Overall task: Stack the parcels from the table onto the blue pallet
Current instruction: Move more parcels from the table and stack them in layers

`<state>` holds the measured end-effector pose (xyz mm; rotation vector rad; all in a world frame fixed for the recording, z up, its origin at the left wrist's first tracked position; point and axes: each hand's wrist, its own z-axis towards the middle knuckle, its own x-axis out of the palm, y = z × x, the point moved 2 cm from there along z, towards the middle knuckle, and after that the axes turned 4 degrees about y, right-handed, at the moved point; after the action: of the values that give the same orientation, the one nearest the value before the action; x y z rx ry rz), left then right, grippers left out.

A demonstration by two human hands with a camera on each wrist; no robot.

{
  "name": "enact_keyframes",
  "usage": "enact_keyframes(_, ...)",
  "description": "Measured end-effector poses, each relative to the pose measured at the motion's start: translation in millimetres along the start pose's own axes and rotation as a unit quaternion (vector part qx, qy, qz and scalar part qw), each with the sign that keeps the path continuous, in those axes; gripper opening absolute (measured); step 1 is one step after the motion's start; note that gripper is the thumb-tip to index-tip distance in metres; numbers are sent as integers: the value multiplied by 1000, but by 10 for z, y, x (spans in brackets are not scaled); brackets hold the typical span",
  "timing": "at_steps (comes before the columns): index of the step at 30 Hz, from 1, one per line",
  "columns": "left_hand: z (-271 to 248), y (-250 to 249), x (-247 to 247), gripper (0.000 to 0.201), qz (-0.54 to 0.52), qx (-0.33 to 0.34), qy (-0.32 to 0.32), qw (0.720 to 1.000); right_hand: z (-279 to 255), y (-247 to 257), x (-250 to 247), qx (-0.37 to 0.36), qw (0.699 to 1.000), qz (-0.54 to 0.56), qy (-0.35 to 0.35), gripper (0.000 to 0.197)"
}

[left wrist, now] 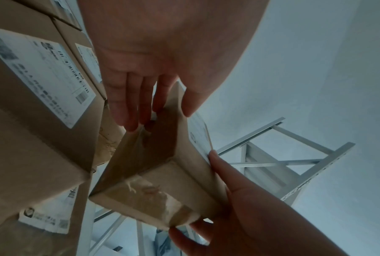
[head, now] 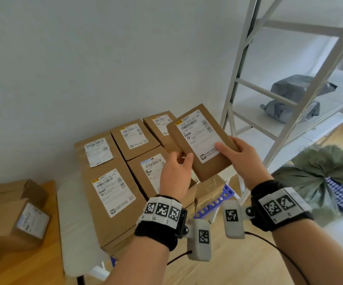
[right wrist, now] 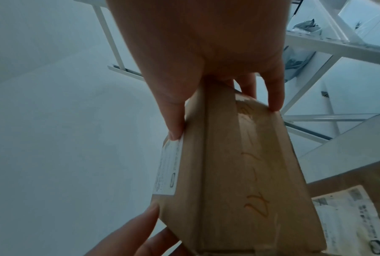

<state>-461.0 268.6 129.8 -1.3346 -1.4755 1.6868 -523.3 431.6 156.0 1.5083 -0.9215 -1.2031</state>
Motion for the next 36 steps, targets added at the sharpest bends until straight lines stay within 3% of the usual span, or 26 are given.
enact_keyframes(8, 309, 274, 164, 43, 193, -16, -16, 981, 451, -392, -4, 90, 994, -47, 50, 30)
enact_keyframes(13, 395, 338, 281, 49, 284, -19, -52, 957, 695, -638, -4, 114, 986, -66, 106, 39)
enact_keyframes(18, 363, 411, 396, 45, 280, -36, -89, 955, 842, -917, 33, 121, 978, -62, 161, 49)
enact_keyframes(21, 303, 405, 414, 55, 256, -25, -120, 959, 878, -1001, 68, 101, 973, -75, 192, 48)
enact_keyframes(24, 249, 422, 433, 65, 303, -37, -105, 947, 896, -1076, 112, 78, 971, -96, 205, 51)
enact_keyframes(27, 231, 498, 478, 59, 403, -40, -74, 911, 917, -1139, 148, 62, 970, -105, 209, 55)
enact_keyframes(31, 212, 552, 528, 52, 436, -48, -41, 898, 953, -1224, 222, 48, 974, -105, 196, 63)
enact_keyframes(36, 203, 549, 566, 50, 480, -61, -15, 875, 927, -1302, 271, 34, 977, -102, 182, 47)
